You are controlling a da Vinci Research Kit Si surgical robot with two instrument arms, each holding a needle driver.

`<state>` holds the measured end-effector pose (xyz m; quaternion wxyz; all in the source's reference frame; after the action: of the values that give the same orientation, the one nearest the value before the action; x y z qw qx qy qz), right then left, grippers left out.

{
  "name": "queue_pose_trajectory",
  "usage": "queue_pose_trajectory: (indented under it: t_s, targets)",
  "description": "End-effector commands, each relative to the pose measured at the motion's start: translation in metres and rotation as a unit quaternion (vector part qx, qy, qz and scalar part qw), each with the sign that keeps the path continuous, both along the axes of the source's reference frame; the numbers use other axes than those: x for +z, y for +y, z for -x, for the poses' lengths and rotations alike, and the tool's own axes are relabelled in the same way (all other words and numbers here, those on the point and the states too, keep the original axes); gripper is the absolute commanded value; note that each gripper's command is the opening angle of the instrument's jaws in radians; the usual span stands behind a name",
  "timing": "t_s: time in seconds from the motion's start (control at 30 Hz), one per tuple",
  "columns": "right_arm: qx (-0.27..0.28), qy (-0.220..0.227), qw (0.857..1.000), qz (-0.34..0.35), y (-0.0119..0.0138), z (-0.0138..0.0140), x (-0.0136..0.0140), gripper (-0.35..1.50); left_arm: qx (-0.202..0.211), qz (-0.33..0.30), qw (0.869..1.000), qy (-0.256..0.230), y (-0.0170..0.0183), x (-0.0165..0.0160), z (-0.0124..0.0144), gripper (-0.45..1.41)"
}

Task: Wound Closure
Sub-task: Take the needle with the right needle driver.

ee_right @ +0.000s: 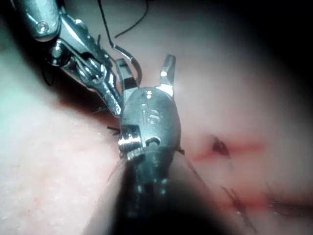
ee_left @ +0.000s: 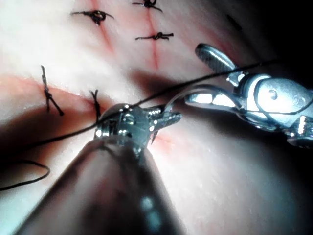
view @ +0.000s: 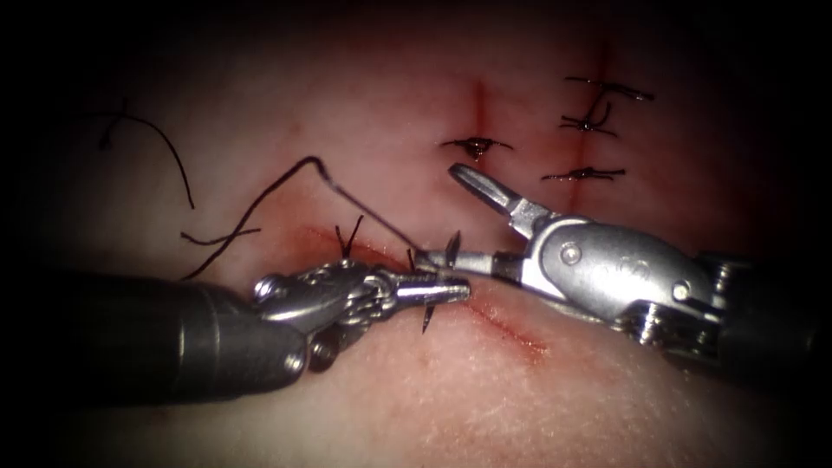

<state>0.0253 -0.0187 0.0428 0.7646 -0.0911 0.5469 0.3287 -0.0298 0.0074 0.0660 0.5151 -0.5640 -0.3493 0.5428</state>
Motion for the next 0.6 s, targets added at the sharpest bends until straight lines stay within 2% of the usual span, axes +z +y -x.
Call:
queue_pose_trajectory:
  t_s: [0.03, 0.43, 0.47, 0.5, 0.53, 0.57, 0.6]
  targets:
    - [-0.003, 0.004, 1.0, -0.002, 0.0002, -0.0012, 0.0002, -0.35, 0.001, 0.0, 1.0, -0.002, -0.0003, 0.0005, 0.0005, -0.45]
    - [0.013, 0.027, 0.998, -0.047, -0.0002, -0.0014, -0.0003, -0.35, 0.004, 0.007, 1.0, -0.004, -0.001, 0.0005, 0.0007, -0.45]
    - [0.015, 0.025, 0.998, -0.048, -0.0001, -0.0013, -0.0002, -0.35, 0.003, 0.007, 1.0, -0.004, -0.0011, 0.0006, 0.0008, -0.3]
    - [0.015, 0.025, 0.998, -0.048, -0.0001, -0.0013, -0.0002, -0.35, 0.003, 0.007, 1.0, -0.004, -0.0011, 0.0006, 0.0008, -0.3]
    - [0.018, 0.02, 0.998, -0.052, 0.0, -0.001, -0.0001, -0.35, 0.003, 0.008, 1.0, -0.003, -0.0013, 0.0006, 0.0009, 0.24]
    - [0.018, 0.02, 0.998, -0.052, 0.0, -0.001, -0.0001, -0.35, 0.003, 0.008, 1.0, -0.003, -0.0013, 0.0006, 0.0009, 0.24]
    - [0.019, 0.017, 0.998, -0.053, 0.0001, -0.0009, 0.0001, -0.35, 0.003, 0.009, 1.0, -0.003, -0.0015, 0.0007, 0.001, 0.42]
